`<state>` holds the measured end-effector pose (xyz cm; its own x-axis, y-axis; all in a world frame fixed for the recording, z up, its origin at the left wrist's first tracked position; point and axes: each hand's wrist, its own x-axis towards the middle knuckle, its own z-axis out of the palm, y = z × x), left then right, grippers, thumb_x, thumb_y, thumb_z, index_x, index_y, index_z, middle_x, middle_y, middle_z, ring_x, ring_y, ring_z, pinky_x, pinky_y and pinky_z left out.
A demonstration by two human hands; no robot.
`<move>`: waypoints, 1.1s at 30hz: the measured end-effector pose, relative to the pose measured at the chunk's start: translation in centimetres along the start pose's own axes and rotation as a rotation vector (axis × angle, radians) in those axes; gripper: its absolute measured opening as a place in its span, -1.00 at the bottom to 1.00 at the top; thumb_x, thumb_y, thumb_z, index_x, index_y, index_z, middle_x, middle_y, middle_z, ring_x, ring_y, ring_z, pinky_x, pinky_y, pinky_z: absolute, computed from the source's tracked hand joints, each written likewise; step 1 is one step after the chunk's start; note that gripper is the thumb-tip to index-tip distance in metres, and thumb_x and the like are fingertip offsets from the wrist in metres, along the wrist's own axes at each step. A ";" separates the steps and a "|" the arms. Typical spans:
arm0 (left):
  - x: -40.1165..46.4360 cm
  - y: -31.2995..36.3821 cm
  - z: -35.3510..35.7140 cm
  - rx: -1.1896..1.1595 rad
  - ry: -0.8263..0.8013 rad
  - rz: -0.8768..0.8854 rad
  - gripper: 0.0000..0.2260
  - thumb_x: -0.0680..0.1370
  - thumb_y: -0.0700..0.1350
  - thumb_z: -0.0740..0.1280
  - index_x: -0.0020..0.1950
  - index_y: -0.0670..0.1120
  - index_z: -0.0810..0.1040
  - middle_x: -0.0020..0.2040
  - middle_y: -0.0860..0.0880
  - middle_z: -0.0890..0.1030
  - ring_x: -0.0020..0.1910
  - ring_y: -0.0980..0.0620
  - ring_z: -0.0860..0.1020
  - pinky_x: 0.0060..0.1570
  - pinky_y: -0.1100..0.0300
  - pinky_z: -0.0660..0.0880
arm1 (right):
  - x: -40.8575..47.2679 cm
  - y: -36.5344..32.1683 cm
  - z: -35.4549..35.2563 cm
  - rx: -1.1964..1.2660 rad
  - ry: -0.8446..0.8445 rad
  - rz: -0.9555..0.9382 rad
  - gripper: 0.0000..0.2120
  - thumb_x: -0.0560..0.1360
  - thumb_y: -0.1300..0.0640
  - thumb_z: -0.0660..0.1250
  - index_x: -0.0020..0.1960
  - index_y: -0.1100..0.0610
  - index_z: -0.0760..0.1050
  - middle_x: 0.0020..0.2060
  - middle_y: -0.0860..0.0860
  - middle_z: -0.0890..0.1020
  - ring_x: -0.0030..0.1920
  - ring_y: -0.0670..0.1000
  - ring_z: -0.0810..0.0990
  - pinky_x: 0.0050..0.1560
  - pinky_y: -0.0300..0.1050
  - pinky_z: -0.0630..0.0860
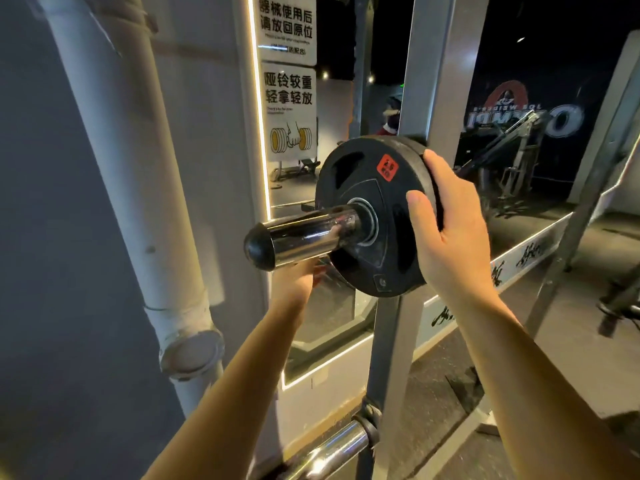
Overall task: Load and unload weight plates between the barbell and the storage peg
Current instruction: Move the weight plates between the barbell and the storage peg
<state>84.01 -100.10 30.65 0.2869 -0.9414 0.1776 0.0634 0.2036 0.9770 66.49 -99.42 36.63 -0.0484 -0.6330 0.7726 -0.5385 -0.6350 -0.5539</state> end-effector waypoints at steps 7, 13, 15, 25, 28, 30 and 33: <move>-4.2 -0.2 -3.2 0.260 -0.091 0.128 -0.93 0.60 -0.16 0.29 -0.04 -0.11 0.55 -0.17 -0.08 0.64 -0.22 0.04 0.63 -0.26 0.35 0.52 | -6.0 0.5 -0.5 0.100 0.040 0.122 -0.36 0.55 -0.08 0.27 0.55 -0.04 0.08 0.40 -0.08 0.31 0.23 -0.39 0.25 0.17 -0.47 0.22; -9.5 -1.8 -2.7 0.532 -0.369 0.139 -0.94 0.58 -0.14 0.32 0.03 -0.06 0.55 -0.09 -0.02 0.64 -0.11 0.07 0.63 -0.02 0.25 0.57 | -11.9 0.5 -2.6 -0.155 -0.228 0.323 -0.34 0.51 -0.21 0.31 0.49 0.07 0.24 0.35 0.08 0.44 0.24 -0.02 0.46 -0.03 -0.31 0.39; -12.1 -3.2 -3.3 0.647 -0.403 0.174 -0.88 0.58 -0.13 0.32 0.10 -0.09 0.57 -0.07 0.01 0.64 -0.09 0.09 0.63 0.04 0.19 0.58 | -14.4 -0.3 -3.1 -0.196 -0.510 0.490 -0.52 0.54 -0.16 0.28 0.38 0.02 0.36 0.21 -0.01 0.53 0.17 -0.04 0.50 -0.06 -0.26 0.38; -24.9 -10.9 -15.1 0.932 -0.598 -0.050 -0.87 0.59 -0.03 0.25 0.05 0.08 0.57 -0.12 0.03 0.65 -0.12 0.05 0.61 -0.04 0.12 0.55 | -31.8 -8.5 0.3 -0.265 -0.937 0.777 -0.84 0.58 0.04 0.27 0.00 0.10 0.56 -0.28 -0.02 0.64 -0.28 -0.10 0.60 -0.30 -0.27 0.47; -29.7 -13.7 -18.1 0.897 -0.717 -0.220 -0.86 0.62 -0.05 0.22 0.07 0.02 0.57 -0.29 0.03 0.60 -0.24 0.07 0.60 -0.09 0.11 0.55 | -38.1 -10.9 0.5 -0.307 -0.958 0.887 -0.76 0.53 -0.07 0.34 -0.21 0.07 0.54 -0.29 0.01 0.65 -0.29 -0.06 0.61 -0.18 -0.16 0.55; -32.8 -15.4 -18.8 0.888 -0.816 -0.279 -0.83 0.64 -0.08 0.17 0.08 0.03 0.55 -0.32 0.03 0.58 -0.30 0.09 0.57 -0.16 0.16 0.50 | -41.6 -11.7 -0.4 -0.319 -0.993 0.985 -0.69 0.53 -0.13 0.32 -0.26 0.06 0.53 -0.30 0.01 0.66 -0.31 -0.07 0.58 -0.17 -0.19 0.50; -36.9 -17.4 -18.7 0.878 -0.978 -0.364 -0.77 0.62 -0.18 0.13 0.11 0.07 0.51 -0.21 0.02 0.61 -0.27 0.11 0.56 -0.14 0.19 0.51 | -46.1 -12.5 -3.3 -0.322 -1.012 1.165 -0.74 0.57 -0.11 0.27 -0.13 0.05 0.55 -0.22 -0.01 0.64 -0.20 -0.07 0.59 -0.09 -0.20 0.47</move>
<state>90.25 -63.90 4.92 -0.4264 -0.7835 -0.4520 -0.7392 0.0138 0.6733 72.66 -60.86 8.99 -0.0585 -0.7929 -0.6065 -0.7642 0.4265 -0.4838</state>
